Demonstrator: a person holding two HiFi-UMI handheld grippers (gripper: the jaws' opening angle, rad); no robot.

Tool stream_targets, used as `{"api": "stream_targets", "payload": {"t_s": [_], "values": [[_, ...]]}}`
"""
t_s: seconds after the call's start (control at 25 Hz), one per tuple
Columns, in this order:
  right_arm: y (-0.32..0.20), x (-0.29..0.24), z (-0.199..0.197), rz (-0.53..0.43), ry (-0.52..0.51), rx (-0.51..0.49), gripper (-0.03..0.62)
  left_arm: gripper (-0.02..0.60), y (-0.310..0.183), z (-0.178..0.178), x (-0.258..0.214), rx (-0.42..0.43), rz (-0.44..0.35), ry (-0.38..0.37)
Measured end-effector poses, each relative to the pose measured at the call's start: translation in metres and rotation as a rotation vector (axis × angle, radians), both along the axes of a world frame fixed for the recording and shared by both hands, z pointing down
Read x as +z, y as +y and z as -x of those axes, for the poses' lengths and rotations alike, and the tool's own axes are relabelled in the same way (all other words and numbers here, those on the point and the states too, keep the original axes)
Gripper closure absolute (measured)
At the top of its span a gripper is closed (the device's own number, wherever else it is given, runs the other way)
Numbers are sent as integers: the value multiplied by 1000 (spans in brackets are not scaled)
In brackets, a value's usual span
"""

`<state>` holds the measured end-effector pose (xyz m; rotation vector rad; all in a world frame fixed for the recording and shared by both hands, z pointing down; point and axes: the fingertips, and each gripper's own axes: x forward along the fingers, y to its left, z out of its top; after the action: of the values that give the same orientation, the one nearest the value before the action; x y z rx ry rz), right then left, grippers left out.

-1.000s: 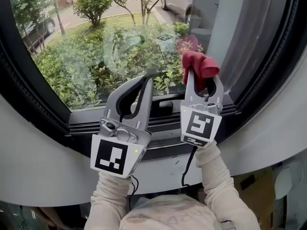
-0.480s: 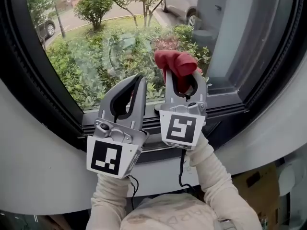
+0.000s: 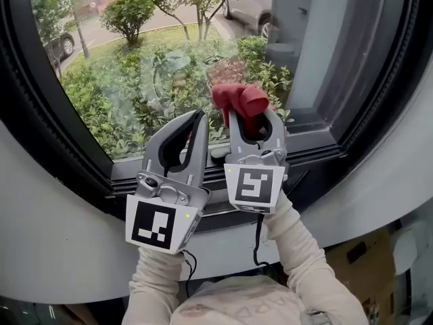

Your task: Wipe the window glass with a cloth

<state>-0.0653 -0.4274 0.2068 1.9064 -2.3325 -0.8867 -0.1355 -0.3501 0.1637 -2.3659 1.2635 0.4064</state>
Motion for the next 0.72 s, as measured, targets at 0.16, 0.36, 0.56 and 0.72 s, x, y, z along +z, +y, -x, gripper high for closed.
{"api": "stream_targets", "payload": {"t_s": [0.16, 0.36, 0.56, 0.72], "values": [[-3, 3, -27, 4, -12, 21, 465, 580, -3, -13, 1, -2, 5, 2], [-9, 3, -64, 5, -15, 49, 464, 580, -7, -39, 2, 4, 8, -4], [-14, 1, -108, -1, -23, 80, 464, 580, -11, -73, 2, 18, 13, -11], [-18, 0, -142, -5, -33, 103, 464, 580, -15, -102, 1, 29, 13, -14]]}}
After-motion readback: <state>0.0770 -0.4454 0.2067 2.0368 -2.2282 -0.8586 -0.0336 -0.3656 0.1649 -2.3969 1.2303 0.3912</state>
